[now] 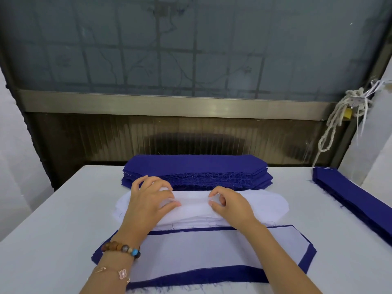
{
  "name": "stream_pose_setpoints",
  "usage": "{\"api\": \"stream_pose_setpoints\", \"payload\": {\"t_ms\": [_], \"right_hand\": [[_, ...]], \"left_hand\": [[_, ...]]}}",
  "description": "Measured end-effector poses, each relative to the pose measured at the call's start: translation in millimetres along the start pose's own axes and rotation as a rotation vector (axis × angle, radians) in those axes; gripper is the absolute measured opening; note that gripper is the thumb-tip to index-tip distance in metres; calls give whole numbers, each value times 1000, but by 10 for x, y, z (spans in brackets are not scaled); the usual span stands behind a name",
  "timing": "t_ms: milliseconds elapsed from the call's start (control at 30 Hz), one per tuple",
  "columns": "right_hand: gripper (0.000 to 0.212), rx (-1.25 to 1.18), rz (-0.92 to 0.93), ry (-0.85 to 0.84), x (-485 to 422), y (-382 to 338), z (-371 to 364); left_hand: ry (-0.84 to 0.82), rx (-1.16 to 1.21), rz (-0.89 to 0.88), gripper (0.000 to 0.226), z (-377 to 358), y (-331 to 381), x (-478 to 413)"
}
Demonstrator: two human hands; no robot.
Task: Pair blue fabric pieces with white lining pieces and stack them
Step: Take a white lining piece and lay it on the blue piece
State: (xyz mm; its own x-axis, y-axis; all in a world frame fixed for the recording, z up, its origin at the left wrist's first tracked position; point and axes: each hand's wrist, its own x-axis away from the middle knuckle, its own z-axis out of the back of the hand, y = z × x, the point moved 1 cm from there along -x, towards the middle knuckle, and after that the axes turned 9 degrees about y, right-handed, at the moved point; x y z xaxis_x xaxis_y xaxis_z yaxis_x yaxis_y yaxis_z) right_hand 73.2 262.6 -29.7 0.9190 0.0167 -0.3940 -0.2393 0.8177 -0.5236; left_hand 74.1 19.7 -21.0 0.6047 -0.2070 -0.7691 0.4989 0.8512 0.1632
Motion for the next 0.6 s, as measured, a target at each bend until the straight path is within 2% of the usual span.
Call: {"api": "stream_pose_setpoints", "payload": {"t_ms": [133,300,467,600], "right_hand": [[27,40,-68,-149,-109,6,117],[23,37,-184,-254,-205,136,295],[17,115,-257,-244,-180,388,535],[15,160,-315,-199,-131,595,705]], "left_hand": [[-25,-59,158,30,-99,-145,75],[-110,-128,321,47,-168,-237,91],[-151,-98,411,49,-173,-324,93],[-106,-104,391,38,-106,-358,55]]}}
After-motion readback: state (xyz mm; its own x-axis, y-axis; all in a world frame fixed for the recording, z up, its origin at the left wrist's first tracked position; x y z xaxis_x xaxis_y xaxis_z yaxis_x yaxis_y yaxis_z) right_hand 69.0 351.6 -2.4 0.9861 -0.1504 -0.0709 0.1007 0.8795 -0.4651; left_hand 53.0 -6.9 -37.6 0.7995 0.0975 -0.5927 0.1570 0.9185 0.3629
